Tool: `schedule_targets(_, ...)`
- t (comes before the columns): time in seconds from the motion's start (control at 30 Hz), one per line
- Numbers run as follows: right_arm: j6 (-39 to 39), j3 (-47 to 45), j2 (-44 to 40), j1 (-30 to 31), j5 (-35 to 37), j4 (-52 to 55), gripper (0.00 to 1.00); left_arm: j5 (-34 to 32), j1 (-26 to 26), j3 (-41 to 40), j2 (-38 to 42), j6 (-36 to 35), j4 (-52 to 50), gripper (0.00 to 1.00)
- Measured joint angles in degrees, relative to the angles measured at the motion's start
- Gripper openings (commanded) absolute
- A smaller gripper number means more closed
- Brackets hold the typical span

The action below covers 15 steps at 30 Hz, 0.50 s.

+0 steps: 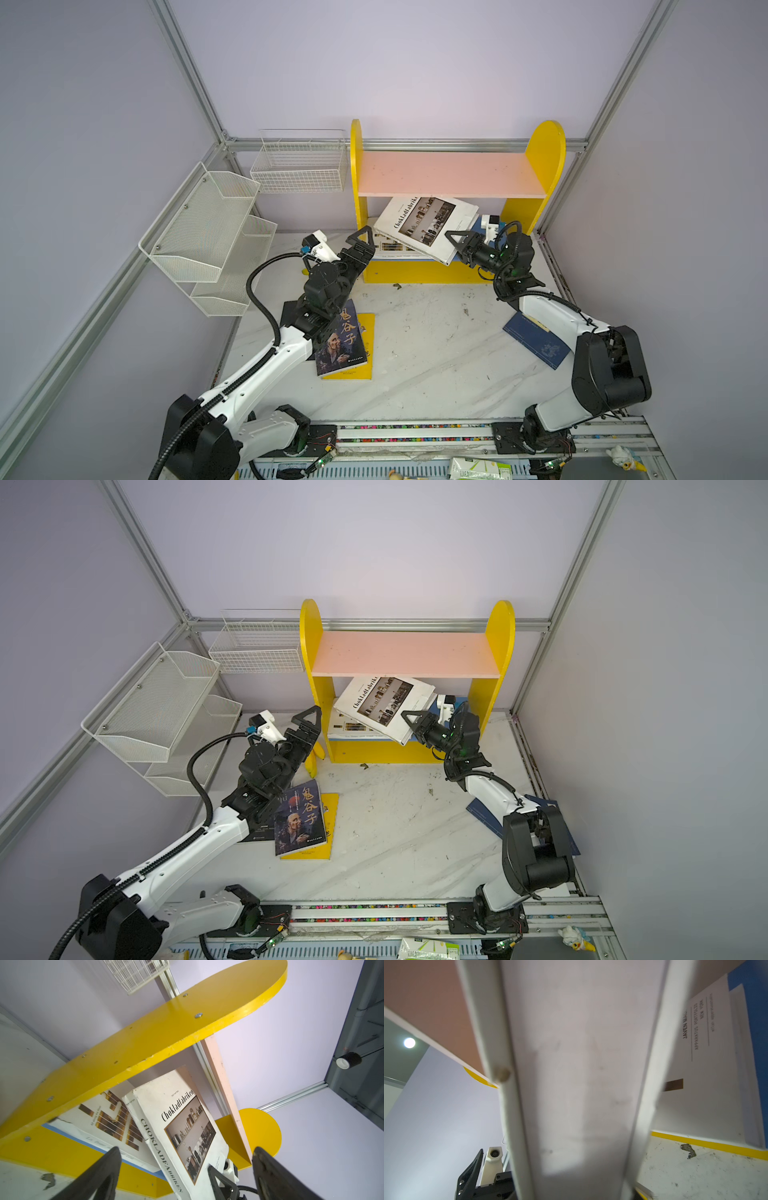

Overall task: Stacking books/files
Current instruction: Place the book at the bookshelf.

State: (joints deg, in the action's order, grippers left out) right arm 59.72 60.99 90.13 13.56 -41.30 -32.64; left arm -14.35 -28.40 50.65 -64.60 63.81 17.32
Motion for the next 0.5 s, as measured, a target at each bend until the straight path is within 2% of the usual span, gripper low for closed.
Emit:
schedule_targets(0.27,-1.5,9.9,13.4,-1.3,-10.7,5.2,0.40,0.6,3.8,-6.3,6.2,-1.9,-5.6,0.99)
schedule_targets(0.5,-1.6,12.5,15.0,-2.4,-15.5,5.5,0.40,3.7,5.2,-7.8,5.2,-2.1,-5.6,1.00)
